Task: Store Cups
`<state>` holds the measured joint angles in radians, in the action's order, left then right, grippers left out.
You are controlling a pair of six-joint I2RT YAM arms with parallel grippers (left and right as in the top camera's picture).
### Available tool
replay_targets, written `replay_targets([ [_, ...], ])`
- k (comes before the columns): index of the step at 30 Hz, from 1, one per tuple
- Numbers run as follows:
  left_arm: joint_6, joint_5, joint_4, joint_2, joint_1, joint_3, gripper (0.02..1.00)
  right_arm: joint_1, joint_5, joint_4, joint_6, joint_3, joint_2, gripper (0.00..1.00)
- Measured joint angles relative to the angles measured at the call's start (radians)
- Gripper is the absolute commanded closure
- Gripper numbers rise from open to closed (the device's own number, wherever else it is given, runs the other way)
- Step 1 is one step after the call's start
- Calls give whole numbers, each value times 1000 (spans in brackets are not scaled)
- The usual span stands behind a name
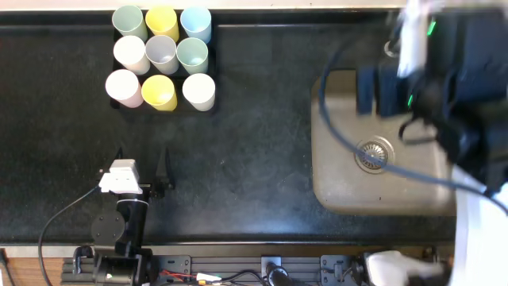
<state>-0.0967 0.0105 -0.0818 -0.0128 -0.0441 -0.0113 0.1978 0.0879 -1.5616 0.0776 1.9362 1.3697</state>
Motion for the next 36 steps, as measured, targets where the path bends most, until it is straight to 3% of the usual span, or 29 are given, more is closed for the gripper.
replay_targets([
  [8,0,0,0,1,0,0,20,-14,39,921,5,-1068,-601,3],
  [11,0,0,0,1,0,1,20,-22,83,1277,40,-1318,-778,5],
  [13,0,0,0,1,0,1,20,-26,102,1415,61,-1435,-866,3],
  [26,0,0,0,1,0,1,20,-31,129,1508,98,-1677,-996,3],
  [36,0,0,0,1,0,1,20,-154,132,1507,103,-1890,-1250,5],
])
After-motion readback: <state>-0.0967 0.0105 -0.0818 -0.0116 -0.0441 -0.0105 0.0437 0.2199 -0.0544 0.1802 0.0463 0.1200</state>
